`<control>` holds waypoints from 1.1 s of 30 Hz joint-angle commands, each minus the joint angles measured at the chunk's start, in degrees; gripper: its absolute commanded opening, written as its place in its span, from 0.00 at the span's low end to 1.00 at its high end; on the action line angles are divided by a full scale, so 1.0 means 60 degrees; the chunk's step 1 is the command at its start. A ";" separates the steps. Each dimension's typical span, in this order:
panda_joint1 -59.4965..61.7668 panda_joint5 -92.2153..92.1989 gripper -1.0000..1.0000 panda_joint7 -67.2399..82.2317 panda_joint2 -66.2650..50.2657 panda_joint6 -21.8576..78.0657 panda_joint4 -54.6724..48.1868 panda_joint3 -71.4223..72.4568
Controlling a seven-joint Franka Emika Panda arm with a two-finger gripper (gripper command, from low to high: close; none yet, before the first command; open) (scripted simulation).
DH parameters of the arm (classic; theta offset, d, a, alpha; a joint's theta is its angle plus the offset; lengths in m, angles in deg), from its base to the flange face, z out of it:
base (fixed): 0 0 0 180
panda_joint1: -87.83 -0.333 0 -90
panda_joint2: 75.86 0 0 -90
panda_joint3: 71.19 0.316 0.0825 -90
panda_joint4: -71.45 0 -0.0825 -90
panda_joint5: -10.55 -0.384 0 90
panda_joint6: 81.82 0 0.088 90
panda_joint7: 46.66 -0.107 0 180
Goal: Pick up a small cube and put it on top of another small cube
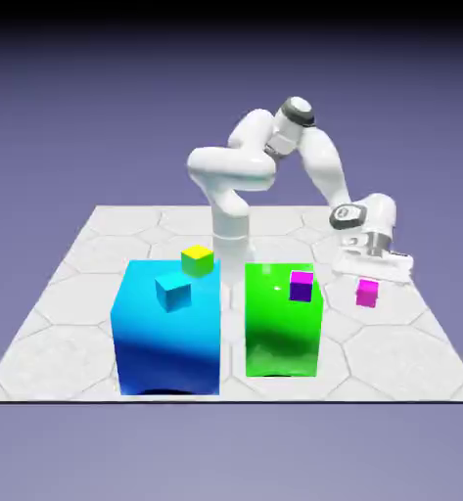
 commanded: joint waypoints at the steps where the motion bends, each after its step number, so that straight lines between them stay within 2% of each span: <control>1: 0.0346 0.0274 0.00 0.0023 -0.0245 0.0215 -0.0291 -0.0231; 13: 0.4499 0.3576 0.00 0.0220 -0.3079 0.2564 -0.3524 -0.2985; 25: 0.8652 0.7977 0.00 -0.1785 -0.3809 0.2739 -0.1480 -0.5609; 28: 0.8866 0.8274 0.00 -0.2031 -0.3710 0.2606 -0.1031 -0.5735; 33: 1.0269 0.8355 0.00 -0.2374 -0.3763 0.1043 -0.0493 -0.4666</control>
